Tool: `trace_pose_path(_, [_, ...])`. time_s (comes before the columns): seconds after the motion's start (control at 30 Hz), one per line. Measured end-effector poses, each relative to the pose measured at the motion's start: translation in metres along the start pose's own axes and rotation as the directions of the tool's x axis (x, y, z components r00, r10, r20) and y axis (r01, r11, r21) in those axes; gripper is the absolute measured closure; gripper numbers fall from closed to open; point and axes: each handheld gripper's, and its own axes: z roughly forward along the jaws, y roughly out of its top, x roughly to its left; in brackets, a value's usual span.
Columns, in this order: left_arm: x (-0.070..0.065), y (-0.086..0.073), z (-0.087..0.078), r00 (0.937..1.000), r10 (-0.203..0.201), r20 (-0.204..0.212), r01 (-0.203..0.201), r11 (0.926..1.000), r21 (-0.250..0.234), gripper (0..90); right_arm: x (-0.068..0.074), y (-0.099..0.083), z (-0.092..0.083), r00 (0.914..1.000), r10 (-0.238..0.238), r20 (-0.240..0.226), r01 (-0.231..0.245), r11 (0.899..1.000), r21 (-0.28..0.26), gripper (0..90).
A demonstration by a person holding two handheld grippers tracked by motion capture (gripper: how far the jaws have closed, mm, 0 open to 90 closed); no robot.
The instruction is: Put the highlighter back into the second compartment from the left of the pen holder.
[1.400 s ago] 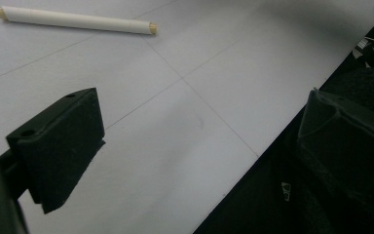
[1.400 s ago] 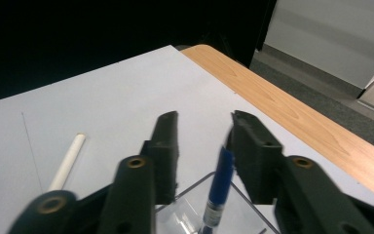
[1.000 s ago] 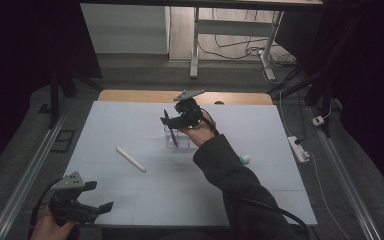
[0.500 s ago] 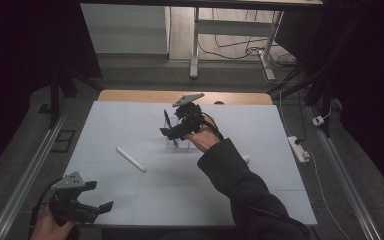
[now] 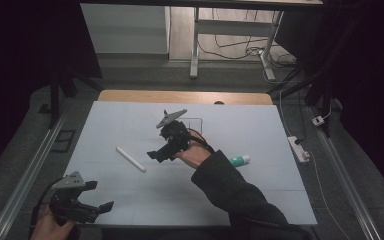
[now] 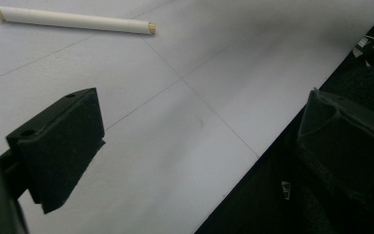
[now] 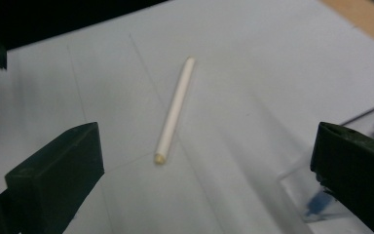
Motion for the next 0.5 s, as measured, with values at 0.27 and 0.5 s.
trace_pose_path(0.27, [0.000,0.000,0.000,1.0000,-0.001,0.002,0.001,1.0000,-0.001,3.1,0.015,-0.010,0.039,0.9996,-0.026,0.012,0.025,0.996,0.082,0.0])
trace_pose_path(0.5, [0.000,0.000,0.000,1.0000,-0.001,0.003,0.001,1.0000,-0.001,3.1,0.017,-0.018,0.068,0.9991,-0.018,0.039,0.012,0.990,0.140,0.0])
